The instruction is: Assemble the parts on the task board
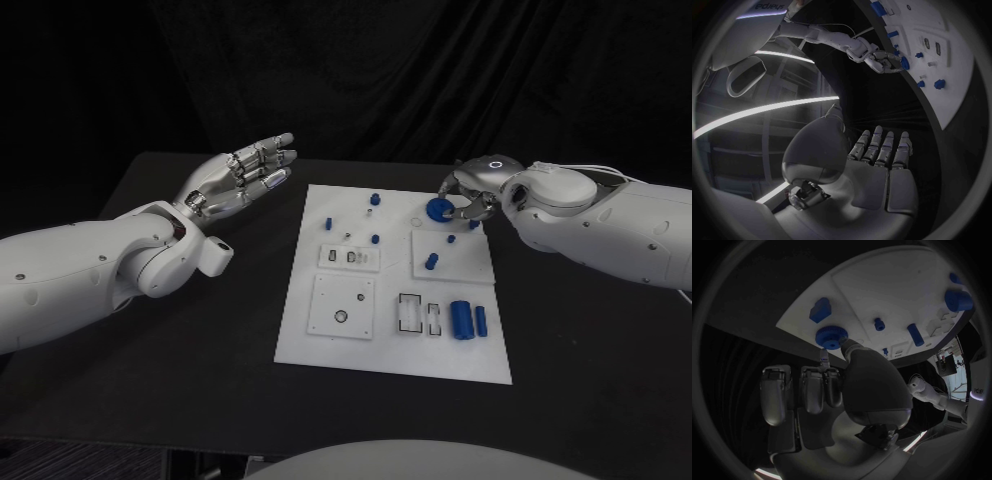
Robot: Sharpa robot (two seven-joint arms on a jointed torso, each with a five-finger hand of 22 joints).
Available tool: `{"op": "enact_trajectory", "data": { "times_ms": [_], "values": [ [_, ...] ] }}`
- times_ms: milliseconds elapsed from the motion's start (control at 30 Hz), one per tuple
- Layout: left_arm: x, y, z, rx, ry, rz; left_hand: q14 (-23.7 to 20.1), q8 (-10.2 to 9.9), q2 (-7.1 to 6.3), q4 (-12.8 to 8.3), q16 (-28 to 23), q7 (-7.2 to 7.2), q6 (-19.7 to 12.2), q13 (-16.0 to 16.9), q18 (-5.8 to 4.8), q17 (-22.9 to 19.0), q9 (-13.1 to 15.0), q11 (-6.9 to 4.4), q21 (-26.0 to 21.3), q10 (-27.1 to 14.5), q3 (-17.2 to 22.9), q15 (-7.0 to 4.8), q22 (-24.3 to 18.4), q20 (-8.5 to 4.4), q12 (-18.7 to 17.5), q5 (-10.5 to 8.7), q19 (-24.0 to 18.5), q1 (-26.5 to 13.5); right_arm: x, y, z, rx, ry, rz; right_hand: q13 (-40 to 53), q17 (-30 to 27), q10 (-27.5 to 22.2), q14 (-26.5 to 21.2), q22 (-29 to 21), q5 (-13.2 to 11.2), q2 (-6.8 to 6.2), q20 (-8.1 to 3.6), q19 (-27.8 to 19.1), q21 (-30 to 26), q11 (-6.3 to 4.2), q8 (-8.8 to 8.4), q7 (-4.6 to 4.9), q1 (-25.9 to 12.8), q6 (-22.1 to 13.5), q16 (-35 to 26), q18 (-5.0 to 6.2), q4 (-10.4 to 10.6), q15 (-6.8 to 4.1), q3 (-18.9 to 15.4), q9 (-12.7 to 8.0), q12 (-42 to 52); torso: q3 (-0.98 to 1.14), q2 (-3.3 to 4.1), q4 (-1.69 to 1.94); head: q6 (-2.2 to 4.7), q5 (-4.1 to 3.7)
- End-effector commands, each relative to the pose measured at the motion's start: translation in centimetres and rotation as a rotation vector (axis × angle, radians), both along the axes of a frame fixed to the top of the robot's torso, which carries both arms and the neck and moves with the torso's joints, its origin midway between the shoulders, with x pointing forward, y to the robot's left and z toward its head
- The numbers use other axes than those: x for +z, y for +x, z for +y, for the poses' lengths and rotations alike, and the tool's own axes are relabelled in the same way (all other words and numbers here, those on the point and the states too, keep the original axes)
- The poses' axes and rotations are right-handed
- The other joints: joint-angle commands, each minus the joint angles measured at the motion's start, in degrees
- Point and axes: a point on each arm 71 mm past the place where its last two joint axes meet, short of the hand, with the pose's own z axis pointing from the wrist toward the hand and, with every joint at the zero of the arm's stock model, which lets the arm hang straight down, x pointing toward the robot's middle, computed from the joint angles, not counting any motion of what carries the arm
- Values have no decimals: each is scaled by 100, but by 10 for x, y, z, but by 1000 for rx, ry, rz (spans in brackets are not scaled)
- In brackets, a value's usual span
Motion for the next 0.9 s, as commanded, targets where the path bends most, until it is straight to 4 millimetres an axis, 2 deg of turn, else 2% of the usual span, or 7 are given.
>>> {"op": "enact_trajectory", "data": {
  "times_ms": [33, 200, 233, 400, 500, 667, 900],
  "values": [
    [2, -2, -2, -31, -20, -27, 11, -23, 73, 6, -16, 17, -30, -8, 81, 4, -3, -9, 18, -40, -25, 22, 9, 31, -22, 30, 11, -2, -4, 0, 0, -6, -18, 16, 1509, 1508, 597, 601, 1508, 1, -1, -17, 584, 15, 28, -22, 38, 6, 80, 17, -91, 37, -12, 2, -14, 15, -1, -2, -3, -7, 8],
    [2, -2, -2, -32, -20, -26, 11, -23, 73, 6, -16, 17, -30, -8, 81, 4, -3, -9, 18, -40, -25, 22, 9, 31, -22, 30, 11, -2, -6, 0, 0, -7, -23, 27, 1509, 1508, 597, 601, 1508, 3, -1, -5, 584, 15, 41, -17, 50, -16, 167, 17, -91, 43, 1, -9, -25, 15, 0, -3, -2, -26, 15],
    [1, -2, -2, -32, -20, -26, 14, -25, 76, 6, -16, 17, -35, -8, 80, 5, -4, -9, 21, -40, -30, 24, 10, 33, -22, 32, 15, 1, -7, 0, 0, -7, -24, 29, 1509, 1508, 597, 601, 1508, -306, -8, 2, 584, 15, 52, -40, 62, -27, 213, 17, -91, 35, 17, -35, -46, 15, 0, -3, -3, -30, 17],
    [1, -2, -2, -33, -20, -25, 14, -25, 76, 6, -16, 17, -35, -8, 80, 5, -4, -9, 21, -40, -30, 24, 10, 33, -22, 32, 15, 1, -9, 0, 0, -10, -30, 39, 1509, 1508, 597, 601, 1508, -254, 36, 19, 584, 15, 63, -39, 66, 44, 310, 17, -91, -3, 23, 1, -57, 15, 0, -2, -3, -30, 17],
    [1, -2, -2, -33, -20, -25, 14, -25, 76, 6, -16, 17, -35, -8, 80, 5, -4, -9, 21, -40, -30, 24, 10, 33, -22, 32, 15, 1, -10, 0, 0, -10, -32, 43, 1509, 1508, 597, 601, 1508, -247, 102, 30, 584, 15, 72, 17, 77, 195, 510, 17, -91, -129, 32, 63, -31, 15, 1, -2, -2, -31, 16],
    [1, -1, -3, -34, -20, -23, 14, -25, 76, 6, -16, 17, -35, -8, 80, 5, -4, -9, 21, -40, -30, 24, 10, 33, -22, 32, 15, 1, -10, 0, 2, -3, -31, 44, 1509, 1508, 597, 601, 1508, -261, 241, 56, 584, 15, 94, 136, 84, 478, 918, 17, -91, -523, 60, 145, 92, 15, -1, -2, -4, -33, 20],
    [1, -1, -3, -37, -20, -21, 14, -27, 84, 6, -16, 17, -42, -8, 80, 5, -5, -8, 23, -42, -38, 28, 10, 36, -26, 35, 18, 4, -10, 0, 6, 15, -24, 38, 1509, 1508, 597, 601, 1508, -264, 287, 69, 584, 15, 109, 175, 105, 559, 1020, 17, -91, -693, 73, 150, 172, 15, 0, -2, -2, -37, 23]
  ]
}}
